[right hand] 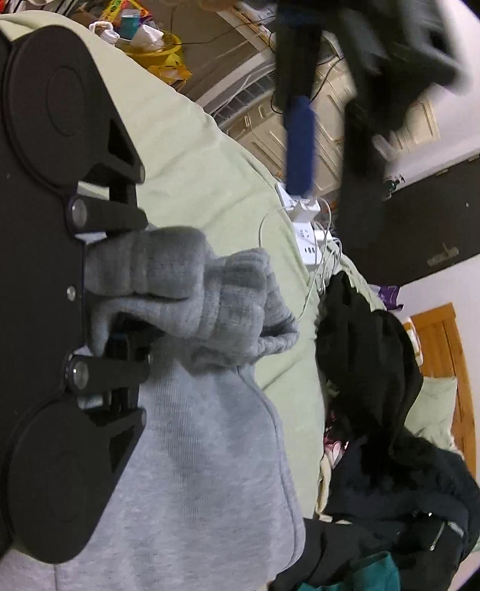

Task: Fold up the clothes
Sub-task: 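Grasp the ribbed waistband with the left tool while the right tool releases the cuffs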

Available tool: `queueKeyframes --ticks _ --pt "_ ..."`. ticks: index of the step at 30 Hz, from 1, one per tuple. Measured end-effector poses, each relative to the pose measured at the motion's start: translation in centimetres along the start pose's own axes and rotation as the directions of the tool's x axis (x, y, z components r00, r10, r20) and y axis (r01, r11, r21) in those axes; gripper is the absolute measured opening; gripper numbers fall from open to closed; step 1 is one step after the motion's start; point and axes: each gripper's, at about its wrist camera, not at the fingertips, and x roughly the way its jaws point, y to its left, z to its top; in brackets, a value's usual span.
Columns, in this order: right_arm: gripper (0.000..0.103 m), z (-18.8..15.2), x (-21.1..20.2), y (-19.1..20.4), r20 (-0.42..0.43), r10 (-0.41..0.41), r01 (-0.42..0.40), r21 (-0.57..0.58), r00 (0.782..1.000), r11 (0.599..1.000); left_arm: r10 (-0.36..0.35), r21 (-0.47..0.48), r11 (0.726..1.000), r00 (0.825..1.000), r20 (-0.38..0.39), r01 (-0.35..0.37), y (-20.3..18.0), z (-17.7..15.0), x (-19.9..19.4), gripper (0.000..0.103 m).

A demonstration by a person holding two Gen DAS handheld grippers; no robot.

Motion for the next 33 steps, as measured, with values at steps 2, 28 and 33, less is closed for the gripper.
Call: queueKeyframes --ticks 2,28,33 --pt "0.065 -0.2 -0.2 0.5 0.003 0.006 -0.006 -0.031 1.0 1.0 -0.013 0.043 0.999 1.0 -0.027 0.014 -1.0 -0.1 0.7 0.069" --pt "0.077 -0.2 -9.3 -5.2 0.069 -0.091 0.097 -0.091 0.993 0.991 0.181 0.055 0.983 0.943 -0.279 -0.173 1.8 -5.1 4.0 0.031" --pt "0.042 -0.9 -9.1 -7.9 -0.018 -0.168 0.168 -0.012 0.986 0.986 0.192 0.066 0.981 0.939 -0.286 -0.181 1.6 -5.3 3.8 0.032"
